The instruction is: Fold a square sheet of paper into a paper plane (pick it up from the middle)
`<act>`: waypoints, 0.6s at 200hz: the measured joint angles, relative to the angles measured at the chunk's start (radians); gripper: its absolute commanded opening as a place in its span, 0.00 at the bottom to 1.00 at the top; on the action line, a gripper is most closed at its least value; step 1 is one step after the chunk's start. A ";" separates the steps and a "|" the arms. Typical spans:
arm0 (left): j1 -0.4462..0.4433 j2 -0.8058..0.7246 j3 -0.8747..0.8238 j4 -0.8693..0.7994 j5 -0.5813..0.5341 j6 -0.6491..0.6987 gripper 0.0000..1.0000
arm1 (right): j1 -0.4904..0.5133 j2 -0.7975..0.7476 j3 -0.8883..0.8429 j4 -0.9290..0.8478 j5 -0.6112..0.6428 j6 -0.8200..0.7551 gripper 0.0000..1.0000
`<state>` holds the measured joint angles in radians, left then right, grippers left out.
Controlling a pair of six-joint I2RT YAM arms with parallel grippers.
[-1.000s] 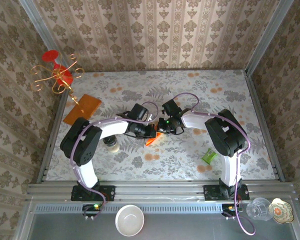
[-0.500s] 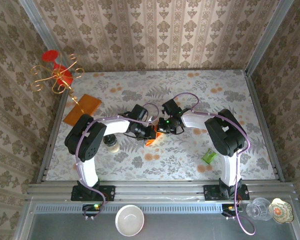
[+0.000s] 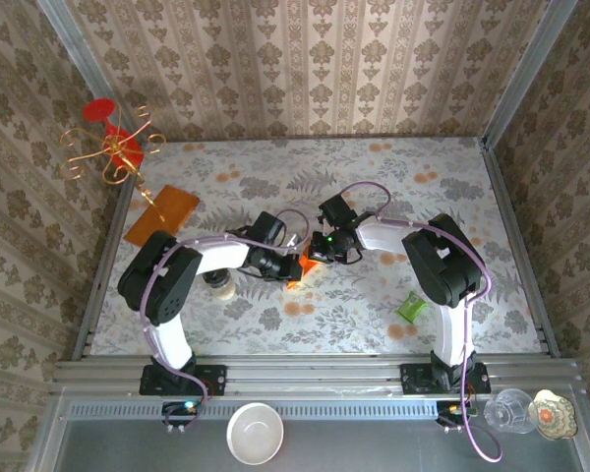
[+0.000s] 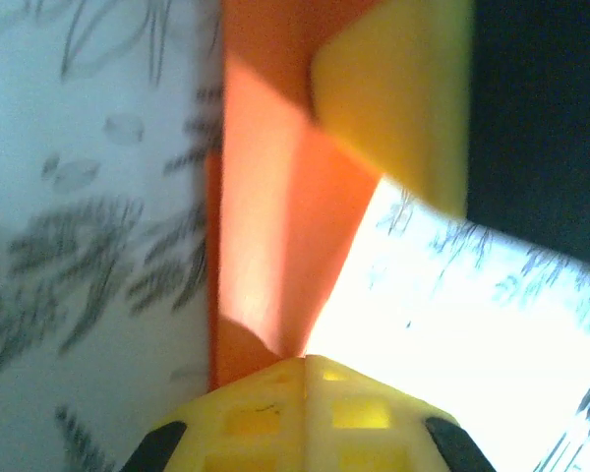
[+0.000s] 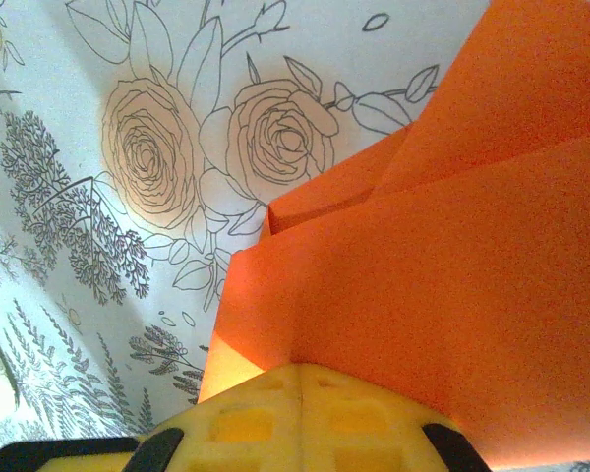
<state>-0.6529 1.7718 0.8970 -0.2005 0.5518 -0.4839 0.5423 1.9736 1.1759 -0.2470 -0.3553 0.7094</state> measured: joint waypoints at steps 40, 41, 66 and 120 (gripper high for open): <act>-0.010 -0.092 -0.080 -0.091 -0.022 0.008 0.00 | -0.002 -0.002 -0.005 0.005 -0.006 0.000 0.04; -0.010 -0.093 -0.080 -0.093 -0.023 0.008 0.00 | -0.002 -0.002 -0.005 0.005 -0.006 0.000 0.04; -0.020 -0.132 -0.085 -0.166 -0.048 0.010 0.00 | -0.003 -0.002 -0.005 0.005 -0.009 0.000 0.04; -0.020 -0.197 0.037 -0.175 -0.070 0.006 0.00 | -0.003 -0.010 -0.021 0.029 -0.011 0.001 0.04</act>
<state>-0.6727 1.5749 0.9344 -0.3752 0.4816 -0.4778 0.5392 1.9636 1.1545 -0.2176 -0.3660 0.7101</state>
